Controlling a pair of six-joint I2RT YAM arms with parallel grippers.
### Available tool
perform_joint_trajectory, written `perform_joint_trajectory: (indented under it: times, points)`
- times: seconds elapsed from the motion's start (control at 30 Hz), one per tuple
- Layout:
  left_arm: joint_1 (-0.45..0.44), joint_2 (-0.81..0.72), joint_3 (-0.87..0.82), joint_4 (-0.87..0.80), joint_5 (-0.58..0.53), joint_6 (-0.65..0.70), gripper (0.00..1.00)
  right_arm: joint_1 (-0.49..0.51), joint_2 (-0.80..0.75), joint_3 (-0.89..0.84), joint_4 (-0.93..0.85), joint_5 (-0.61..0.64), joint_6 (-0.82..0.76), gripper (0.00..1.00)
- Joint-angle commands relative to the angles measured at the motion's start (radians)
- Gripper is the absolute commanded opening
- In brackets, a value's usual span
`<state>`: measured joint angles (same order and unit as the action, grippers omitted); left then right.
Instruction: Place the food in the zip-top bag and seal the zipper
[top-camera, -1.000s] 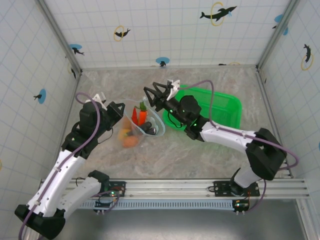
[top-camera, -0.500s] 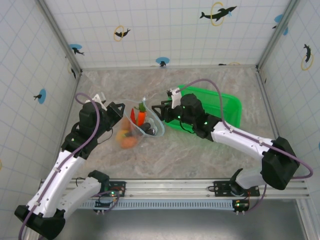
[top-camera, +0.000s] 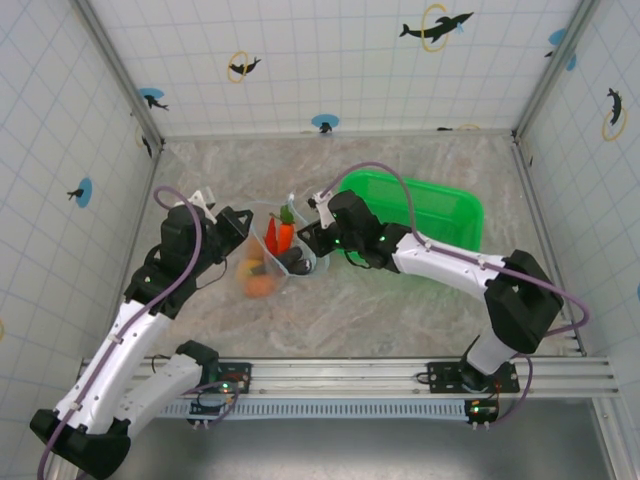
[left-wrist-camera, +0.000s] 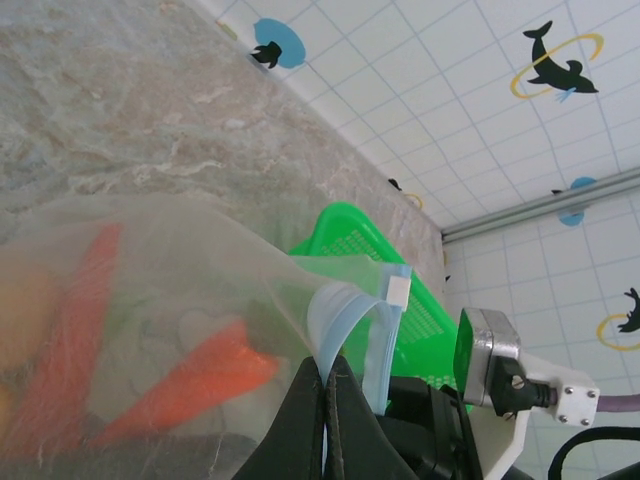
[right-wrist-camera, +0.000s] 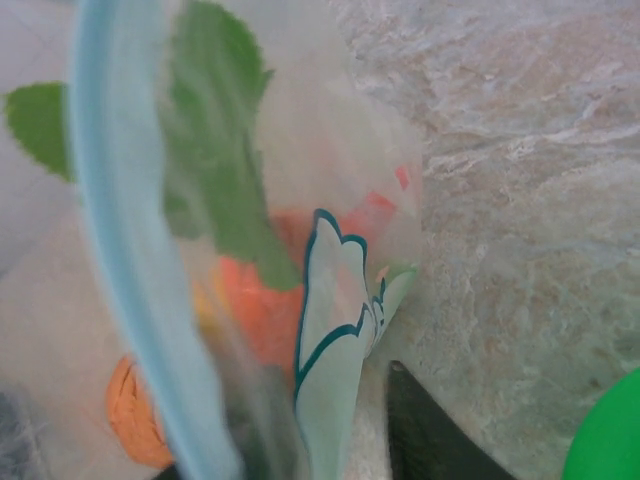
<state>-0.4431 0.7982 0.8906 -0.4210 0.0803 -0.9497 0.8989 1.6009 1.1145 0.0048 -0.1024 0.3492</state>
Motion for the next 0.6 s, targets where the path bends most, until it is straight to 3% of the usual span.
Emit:
perform_joint_trajectory:
  times: [0.0,0.1,0.17,0.27,0.4,0.47,0.57]
  points:
    - [0.004,-0.011,-0.012,0.014,0.027,0.018,0.00,-0.008,0.017,0.068,-0.027,0.010,-0.014,0.19]
    - [0.004,-0.002,-0.015,0.030,0.047,0.026,0.00,-0.017,0.026,0.090,-0.048,-0.004,-0.021,0.06]
    - [0.004,0.012,-0.015,0.040,0.076,0.037,0.02,-0.024,0.032,0.110,-0.054,-0.023,-0.028,0.02]
    - [0.004,0.043,-0.032,0.098,0.189,0.055,0.14,-0.037,0.046,0.160,-0.061,-0.049,-0.042,0.00]
    - [0.004,0.114,-0.060,0.224,0.433,0.045,0.28,-0.062,0.079,0.254,-0.103,-0.081,-0.074,0.00]
    - [0.002,0.113,-0.060,0.263,0.461,0.036,0.38,-0.078,0.085,0.288,-0.104,-0.115,-0.094,0.00]
    - [0.002,0.078,-0.039,0.272,0.416,0.063,0.52,-0.104,0.089,0.330,-0.085,-0.191,-0.114,0.01]
